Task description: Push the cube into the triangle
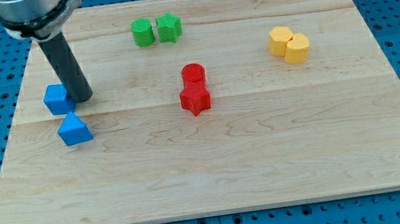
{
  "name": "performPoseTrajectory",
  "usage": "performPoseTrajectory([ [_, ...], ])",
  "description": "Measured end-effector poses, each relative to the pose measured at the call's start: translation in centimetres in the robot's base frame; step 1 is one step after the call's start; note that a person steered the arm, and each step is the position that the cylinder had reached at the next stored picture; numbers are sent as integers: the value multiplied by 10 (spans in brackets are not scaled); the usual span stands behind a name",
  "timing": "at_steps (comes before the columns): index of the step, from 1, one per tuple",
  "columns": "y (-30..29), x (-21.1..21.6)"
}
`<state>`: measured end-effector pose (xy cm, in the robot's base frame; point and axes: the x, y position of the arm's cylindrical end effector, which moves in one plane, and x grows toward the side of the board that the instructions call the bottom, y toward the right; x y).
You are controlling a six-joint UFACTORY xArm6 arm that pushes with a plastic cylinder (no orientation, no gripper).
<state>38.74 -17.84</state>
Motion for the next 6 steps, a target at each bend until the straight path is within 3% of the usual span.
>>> performPoseTrajectory([
  [1,-18,-31],
  [3,-40,24],
  [6,-28,9],
])
